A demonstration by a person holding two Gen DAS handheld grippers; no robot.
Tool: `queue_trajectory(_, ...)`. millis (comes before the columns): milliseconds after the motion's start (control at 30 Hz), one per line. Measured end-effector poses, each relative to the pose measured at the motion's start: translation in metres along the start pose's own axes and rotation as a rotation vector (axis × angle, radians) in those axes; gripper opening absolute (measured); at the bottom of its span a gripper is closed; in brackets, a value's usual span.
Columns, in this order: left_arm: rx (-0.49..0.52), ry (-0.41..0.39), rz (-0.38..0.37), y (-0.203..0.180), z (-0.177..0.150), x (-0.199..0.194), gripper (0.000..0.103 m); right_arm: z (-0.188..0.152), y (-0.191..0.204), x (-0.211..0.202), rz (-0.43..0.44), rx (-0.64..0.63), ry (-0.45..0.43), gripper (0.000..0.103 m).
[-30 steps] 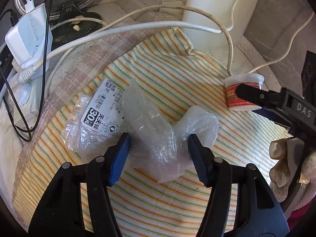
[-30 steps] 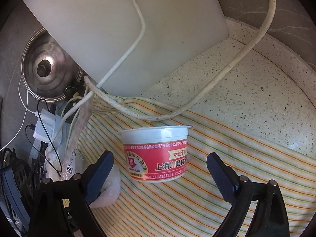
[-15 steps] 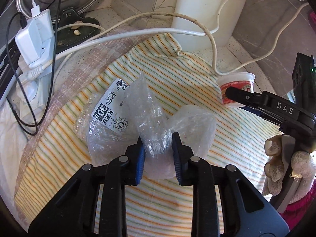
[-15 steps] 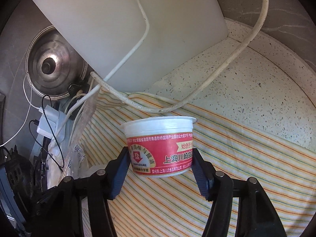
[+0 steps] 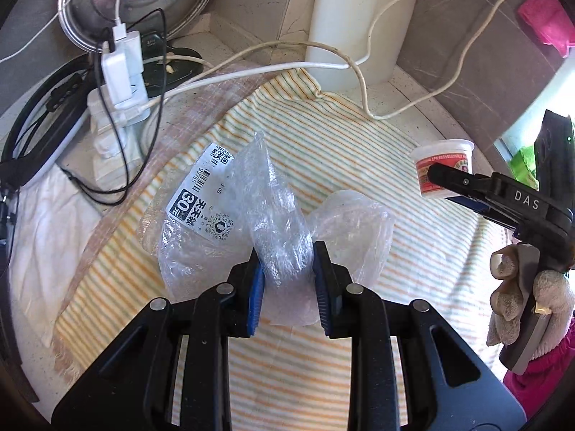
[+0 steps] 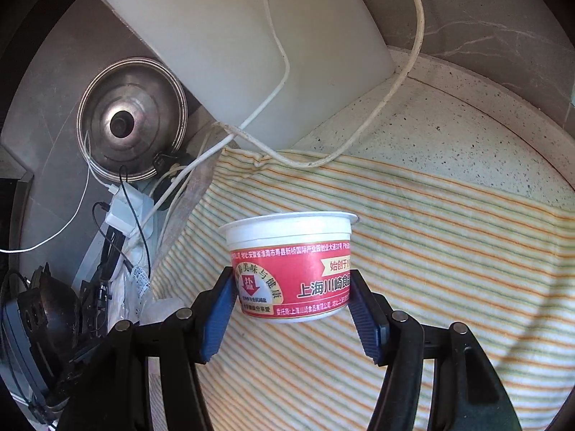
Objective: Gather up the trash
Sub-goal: 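Carry the plastic bag and red-white cup down over the blue wastebasket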
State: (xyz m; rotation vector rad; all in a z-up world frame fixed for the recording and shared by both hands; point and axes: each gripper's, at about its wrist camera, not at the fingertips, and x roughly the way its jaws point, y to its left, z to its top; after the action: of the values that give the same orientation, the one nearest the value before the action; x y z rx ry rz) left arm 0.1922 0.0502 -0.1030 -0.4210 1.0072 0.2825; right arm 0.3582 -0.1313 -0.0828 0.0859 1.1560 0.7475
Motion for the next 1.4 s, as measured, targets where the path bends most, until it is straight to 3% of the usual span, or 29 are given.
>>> queue_trajectory(833,0.225,0.008,-0.102,0.067,-0.15,-0.11,0.024,-0.217,0.097,-0.107,-0.059,0.102,-0.122,0.063)
queue_trajectory(1067,0.301,0.036,-0.117,0.08,-0.19,-0.122,0.024,-0.267,0.126,-0.117,-0.084,0.105,-0.13,0.063)
queue_trajectory(1400,0.32,0.126,-0.14,0.097,-0.253,-0.115,0.024,-0.326,0.143,-0.113,-0.081,0.083,-0.072,0.063)
